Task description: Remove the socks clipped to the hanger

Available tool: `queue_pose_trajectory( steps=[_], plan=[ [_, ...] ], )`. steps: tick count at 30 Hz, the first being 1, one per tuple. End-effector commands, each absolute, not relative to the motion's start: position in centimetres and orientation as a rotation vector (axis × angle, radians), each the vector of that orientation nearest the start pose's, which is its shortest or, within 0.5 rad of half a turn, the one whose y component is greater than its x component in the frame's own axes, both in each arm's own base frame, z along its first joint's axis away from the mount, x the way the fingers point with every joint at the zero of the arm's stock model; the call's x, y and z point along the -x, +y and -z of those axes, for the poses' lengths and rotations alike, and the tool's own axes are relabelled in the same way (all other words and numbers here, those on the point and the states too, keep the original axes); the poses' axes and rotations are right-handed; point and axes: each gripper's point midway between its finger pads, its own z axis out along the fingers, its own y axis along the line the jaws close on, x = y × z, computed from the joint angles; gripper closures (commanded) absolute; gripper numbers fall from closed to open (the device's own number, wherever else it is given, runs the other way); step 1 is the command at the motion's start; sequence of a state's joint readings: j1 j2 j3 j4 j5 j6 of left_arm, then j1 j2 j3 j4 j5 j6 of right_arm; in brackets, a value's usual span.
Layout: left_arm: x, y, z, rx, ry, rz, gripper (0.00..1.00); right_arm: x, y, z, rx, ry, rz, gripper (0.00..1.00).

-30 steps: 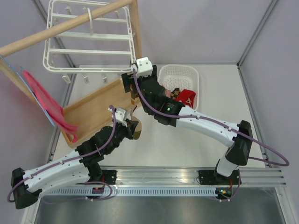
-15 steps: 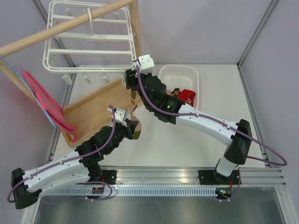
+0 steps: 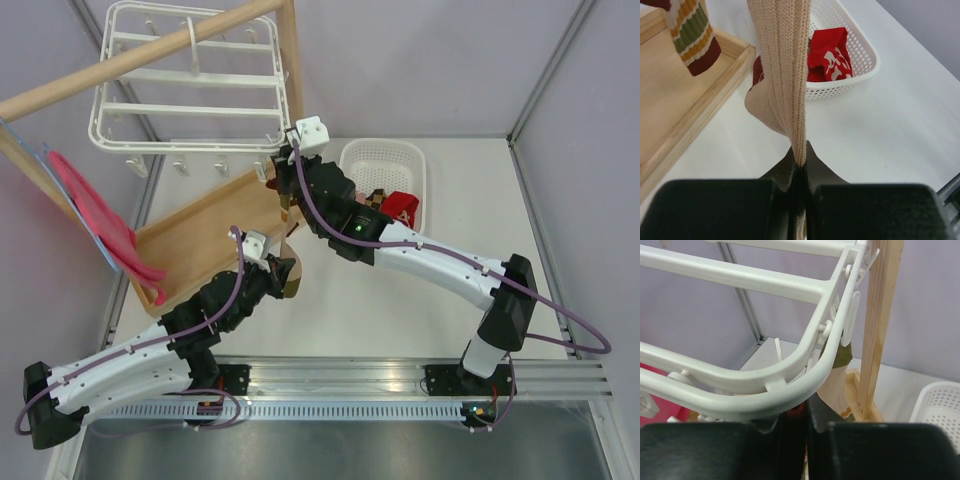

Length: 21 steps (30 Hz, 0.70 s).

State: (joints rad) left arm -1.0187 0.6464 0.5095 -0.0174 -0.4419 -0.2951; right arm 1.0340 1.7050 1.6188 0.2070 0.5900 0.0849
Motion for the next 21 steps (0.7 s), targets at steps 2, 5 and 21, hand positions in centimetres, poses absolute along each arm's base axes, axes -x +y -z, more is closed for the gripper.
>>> queue_pose_trajectory(
  steps=[2,5,21],
  plan=[
    [-20.2,-21.4,-21.9,-0.298,1.73,0.616,0.98,-35.3,40.9,-42.2,0.168,1.409,-0.556,0.69],
    [-20.2,-21.4,-21.9,-0.297,1.729,0.622,0.98,-35.4,40.9,-42.4,0.164,1.4,-0.554,0.53],
    [-20.0,-21.2,-21.7,-0.293,1.734,0.627,0.98,-35.7,40.6,-43.7,0.151,1.337,-0.534,0.43]
  ],
)
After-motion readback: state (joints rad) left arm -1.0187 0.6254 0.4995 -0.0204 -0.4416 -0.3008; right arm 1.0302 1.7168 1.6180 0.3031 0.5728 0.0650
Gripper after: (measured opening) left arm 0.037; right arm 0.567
